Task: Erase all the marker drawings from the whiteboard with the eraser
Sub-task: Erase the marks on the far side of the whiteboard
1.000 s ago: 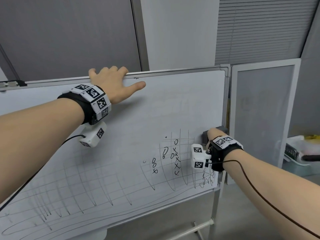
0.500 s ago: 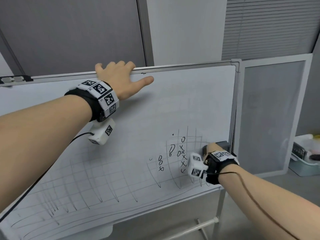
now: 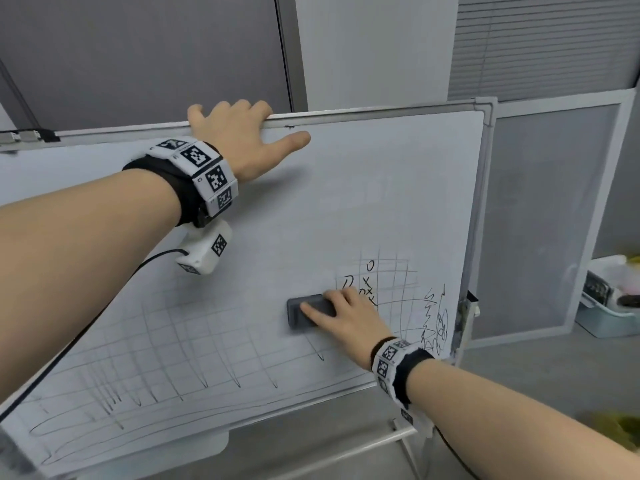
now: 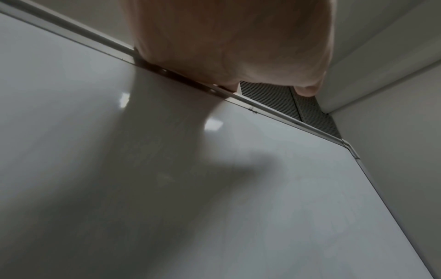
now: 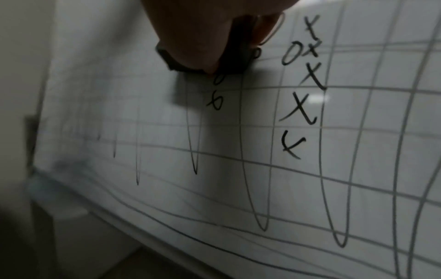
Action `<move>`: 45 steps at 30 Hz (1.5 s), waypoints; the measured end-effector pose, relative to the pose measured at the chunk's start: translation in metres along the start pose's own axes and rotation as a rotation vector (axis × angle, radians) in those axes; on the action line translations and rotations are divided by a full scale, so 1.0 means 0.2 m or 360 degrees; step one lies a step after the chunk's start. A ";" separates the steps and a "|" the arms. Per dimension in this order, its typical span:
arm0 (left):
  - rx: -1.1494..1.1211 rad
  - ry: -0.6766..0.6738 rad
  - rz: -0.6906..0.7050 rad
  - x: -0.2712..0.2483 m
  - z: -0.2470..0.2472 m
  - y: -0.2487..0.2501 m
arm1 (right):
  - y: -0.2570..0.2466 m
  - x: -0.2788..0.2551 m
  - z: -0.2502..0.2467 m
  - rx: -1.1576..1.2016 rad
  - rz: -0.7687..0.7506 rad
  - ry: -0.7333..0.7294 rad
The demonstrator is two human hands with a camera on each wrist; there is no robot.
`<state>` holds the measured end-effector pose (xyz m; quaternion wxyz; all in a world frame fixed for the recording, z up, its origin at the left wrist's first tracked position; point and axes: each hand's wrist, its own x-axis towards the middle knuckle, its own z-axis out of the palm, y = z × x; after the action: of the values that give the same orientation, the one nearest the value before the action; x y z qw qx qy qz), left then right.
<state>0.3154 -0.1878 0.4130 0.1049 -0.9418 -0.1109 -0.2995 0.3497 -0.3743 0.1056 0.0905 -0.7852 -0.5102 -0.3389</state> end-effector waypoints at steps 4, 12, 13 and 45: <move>-0.0014 -0.0009 0.0000 0.00 0.00 0.01 | 0.13 0.04 -0.06 0.0238 0.0649 0.0436; -0.0034 -0.0023 -0.0047 0.01 0.00 0.01 | 0.23 0.13 -0.09 0.0817 0.2616 0.0899; -0.0035 -0.0027 -0.0055 0.01 -0.01 0.00 | 0.20 0.10 -0.07 0.0728 0.2363 0.0870; 0.0040 0.0057 -0.0031 -0.02 0.01 0.03 | 0.25 0.11 -0.15 0.0191 0.0369 0.0268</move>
<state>0.3149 -0.1935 0.4075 0.1159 -0.9337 -0.1219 -0.3159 0.3853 -0.3954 0.1529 0.2182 -0.8009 -0.4261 -0.3598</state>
